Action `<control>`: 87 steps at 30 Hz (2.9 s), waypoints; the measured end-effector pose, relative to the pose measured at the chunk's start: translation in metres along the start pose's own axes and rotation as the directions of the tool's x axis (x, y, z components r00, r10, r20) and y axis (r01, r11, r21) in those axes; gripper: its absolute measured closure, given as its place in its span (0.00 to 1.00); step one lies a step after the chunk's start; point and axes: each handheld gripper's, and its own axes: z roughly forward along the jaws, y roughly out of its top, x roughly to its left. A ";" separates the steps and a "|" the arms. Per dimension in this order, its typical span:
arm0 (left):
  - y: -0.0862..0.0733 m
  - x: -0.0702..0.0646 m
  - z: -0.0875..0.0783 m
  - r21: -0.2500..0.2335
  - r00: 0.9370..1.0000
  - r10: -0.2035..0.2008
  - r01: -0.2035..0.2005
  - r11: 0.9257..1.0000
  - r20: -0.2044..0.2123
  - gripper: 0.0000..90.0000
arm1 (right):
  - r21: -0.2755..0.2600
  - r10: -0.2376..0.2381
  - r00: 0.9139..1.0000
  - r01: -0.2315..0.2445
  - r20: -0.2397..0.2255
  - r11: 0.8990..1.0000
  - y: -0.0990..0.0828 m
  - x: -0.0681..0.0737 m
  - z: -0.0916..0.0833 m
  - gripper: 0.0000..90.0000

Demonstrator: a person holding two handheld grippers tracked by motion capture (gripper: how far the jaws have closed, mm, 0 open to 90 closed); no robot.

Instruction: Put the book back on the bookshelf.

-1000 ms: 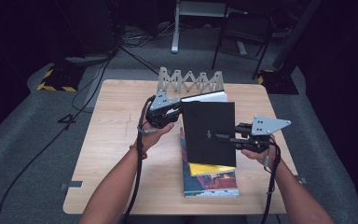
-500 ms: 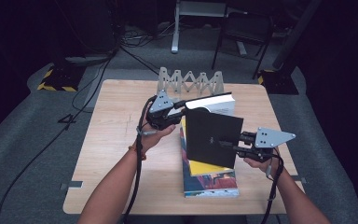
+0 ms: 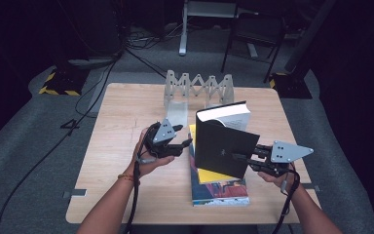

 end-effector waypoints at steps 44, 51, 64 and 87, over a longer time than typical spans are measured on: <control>0.004 -0.041 0.038 -0.072 0.966 0.037 -0.019 0.997 0.256 0.53 | 0.053 0.110 0.955 -0.130 0.276 0.990 -0.017 -0.017 -0.021 0.42; 0.005 -0.046 0.036 -0.073 0.965 0.051 -0.033 0.997 0.258 0.56 | 0.079 0.124 0.962 -0.147 0.243 0.986 -0.017 -0.018 -0.009 0.34; 0.010 -0.052 0.036 -0.089 0.971 0.055 -0.035 0.995 0.232 0.55 | 0.072 0.120 0.962 -0.142 0.244 0.987 -0.021 -0.013 -0.003 0.41; 0.043 -0.054 0.030 -0.183 0.979 0.020 0.018 0.983 0.205 0.53 | 0.058 0.131 0.964 -0.148 0.230 0.987 -0.022 -0.014 -0.004 0.44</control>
